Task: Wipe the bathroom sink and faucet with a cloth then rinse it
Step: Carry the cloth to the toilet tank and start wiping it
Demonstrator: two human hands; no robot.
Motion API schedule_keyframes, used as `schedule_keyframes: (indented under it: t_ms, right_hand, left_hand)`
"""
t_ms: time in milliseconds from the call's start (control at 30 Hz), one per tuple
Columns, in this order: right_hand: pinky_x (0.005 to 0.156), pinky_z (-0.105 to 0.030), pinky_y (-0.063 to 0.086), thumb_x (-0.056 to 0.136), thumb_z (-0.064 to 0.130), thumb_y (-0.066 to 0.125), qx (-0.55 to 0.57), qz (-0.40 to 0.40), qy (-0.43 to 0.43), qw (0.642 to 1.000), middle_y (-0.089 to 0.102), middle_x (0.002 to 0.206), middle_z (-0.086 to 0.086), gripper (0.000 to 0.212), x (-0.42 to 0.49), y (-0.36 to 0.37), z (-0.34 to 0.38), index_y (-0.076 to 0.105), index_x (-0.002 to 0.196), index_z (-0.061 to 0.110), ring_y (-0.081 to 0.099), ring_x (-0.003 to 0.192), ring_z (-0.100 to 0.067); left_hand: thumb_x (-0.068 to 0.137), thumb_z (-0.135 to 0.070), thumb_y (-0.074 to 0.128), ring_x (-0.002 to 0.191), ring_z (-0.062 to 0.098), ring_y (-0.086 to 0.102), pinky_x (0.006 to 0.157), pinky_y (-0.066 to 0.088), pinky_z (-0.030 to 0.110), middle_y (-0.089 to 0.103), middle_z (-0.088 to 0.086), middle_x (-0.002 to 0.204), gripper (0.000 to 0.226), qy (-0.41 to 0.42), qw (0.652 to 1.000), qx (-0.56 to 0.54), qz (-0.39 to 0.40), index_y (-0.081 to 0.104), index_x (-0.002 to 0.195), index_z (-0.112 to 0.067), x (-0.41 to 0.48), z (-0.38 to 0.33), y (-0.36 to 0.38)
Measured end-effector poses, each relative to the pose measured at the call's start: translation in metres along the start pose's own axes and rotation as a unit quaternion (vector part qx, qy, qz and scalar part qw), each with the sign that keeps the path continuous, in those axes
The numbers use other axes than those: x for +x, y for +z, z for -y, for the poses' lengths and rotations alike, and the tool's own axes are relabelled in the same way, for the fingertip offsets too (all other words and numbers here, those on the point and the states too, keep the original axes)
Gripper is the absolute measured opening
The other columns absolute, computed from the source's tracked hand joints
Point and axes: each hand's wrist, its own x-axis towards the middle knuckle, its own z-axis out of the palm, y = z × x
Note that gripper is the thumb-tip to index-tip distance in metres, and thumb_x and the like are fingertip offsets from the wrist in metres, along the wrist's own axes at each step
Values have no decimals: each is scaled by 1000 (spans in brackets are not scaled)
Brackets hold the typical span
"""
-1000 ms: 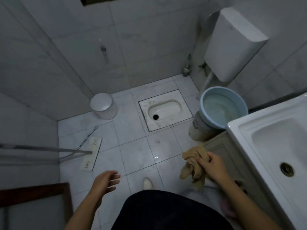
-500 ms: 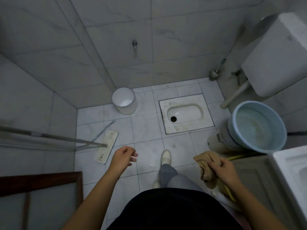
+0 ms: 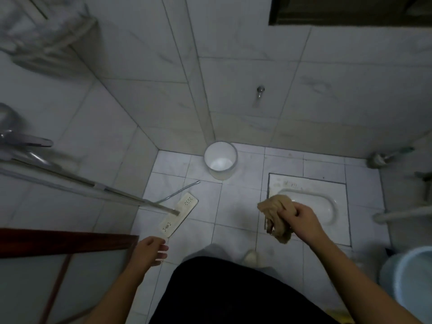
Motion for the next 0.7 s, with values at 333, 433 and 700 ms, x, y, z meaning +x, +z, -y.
schedule_keyframes:
  t_ms: [333, 433, 700]
  right_hand:
    - [62, -28, 52, 91, 18, 67, 75, -80, 62, 992, 73, 79, -9, 15, 76, -47, 16, 72, 87, 5, 67, 71, -21]
    - [66, -31, 54, 91, 19, 68, 109, -130, 148, 974, 74, 81, -8, 12, 72, -60, -10, 72, 88, 7, 69, 75, -21]
    - [68, -29, 48, 91, 14, 68, 228, -308, 338, 859, 68, 76, -1, 9, 5, -66, -45, 68, 82, 13, 64, 73, -17]
  left_hand:
    - [98, -12, 52, 71, 28, 63, 64, 46, 29, 70, 16, 85, 16, 39, 995, 63, 70, 65, 93, -3, 88, -163, 68]
    - [98, -11, 53, 71, 28, 64, 65, 48, 31, 71, 17, 86, 17, 78, 984, 107, 122, 66, 95, -2, 112, -232, 114]
    - [100, -13, 51, 69, 26, 64, 60, 47, 28, 71, 19, 92, 20, 206, 874, 331, 290, 65, 91, -3, 109, -383, 272]
